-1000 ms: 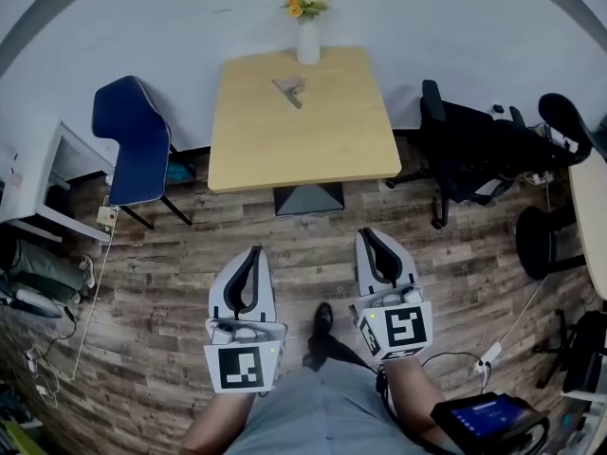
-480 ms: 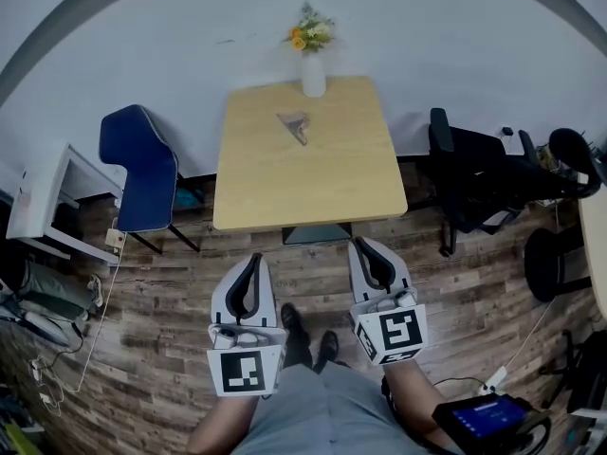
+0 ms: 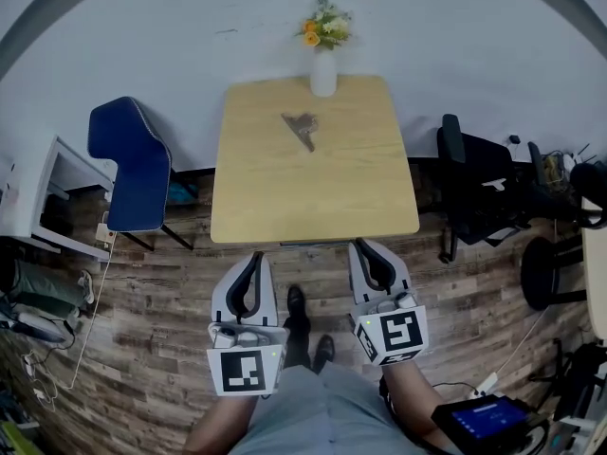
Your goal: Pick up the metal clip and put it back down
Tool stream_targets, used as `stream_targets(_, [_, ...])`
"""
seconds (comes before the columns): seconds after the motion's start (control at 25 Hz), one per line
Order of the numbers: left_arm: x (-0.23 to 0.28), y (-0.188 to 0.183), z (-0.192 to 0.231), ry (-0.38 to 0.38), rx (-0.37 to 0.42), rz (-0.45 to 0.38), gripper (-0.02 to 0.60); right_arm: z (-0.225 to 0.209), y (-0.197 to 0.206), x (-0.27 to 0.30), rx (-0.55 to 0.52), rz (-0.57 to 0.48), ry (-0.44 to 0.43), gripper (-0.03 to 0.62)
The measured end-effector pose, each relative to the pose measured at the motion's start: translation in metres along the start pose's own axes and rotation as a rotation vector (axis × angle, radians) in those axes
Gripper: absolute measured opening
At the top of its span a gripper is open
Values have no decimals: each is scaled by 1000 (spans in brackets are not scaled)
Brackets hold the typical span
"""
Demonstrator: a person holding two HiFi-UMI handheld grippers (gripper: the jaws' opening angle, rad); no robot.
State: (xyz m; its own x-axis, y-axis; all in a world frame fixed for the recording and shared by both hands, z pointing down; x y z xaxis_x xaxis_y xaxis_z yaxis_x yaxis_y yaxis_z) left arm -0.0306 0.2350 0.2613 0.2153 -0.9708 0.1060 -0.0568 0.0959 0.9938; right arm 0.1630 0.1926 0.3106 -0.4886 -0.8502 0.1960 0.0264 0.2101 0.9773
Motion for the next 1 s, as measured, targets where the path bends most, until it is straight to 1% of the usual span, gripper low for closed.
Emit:
stream_targets(0.24, [65,8,41,13,-14,21,18,-10,-2,72,6,29,3,54])
stream_targets(0.48, [122,-10,79,37,-14,-25,18,-20,-27,129,3,7,30,54])
stream_targets(0.76, [168,-37,108,83,3,-102,18,-28,-60,171,-8,-54,74,54])
stream_targets(1.0, [197,-45,119,101,7,-108,18,-39,-72,193,-13,-65,93,54])
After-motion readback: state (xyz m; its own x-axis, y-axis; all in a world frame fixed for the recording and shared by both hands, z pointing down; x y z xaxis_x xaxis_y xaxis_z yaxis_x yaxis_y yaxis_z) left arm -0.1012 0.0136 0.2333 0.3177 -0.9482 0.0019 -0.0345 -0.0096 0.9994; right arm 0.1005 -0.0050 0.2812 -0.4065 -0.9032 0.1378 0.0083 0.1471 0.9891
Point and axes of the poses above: the fingertips, and each gripper's own axes: x forward along the fingers, z to its left, y out of its underside, the point moved 8 cm from there along -x, backward along the fingers, and after that the axes turned 2 degrees about z, right-handed, at the moved point
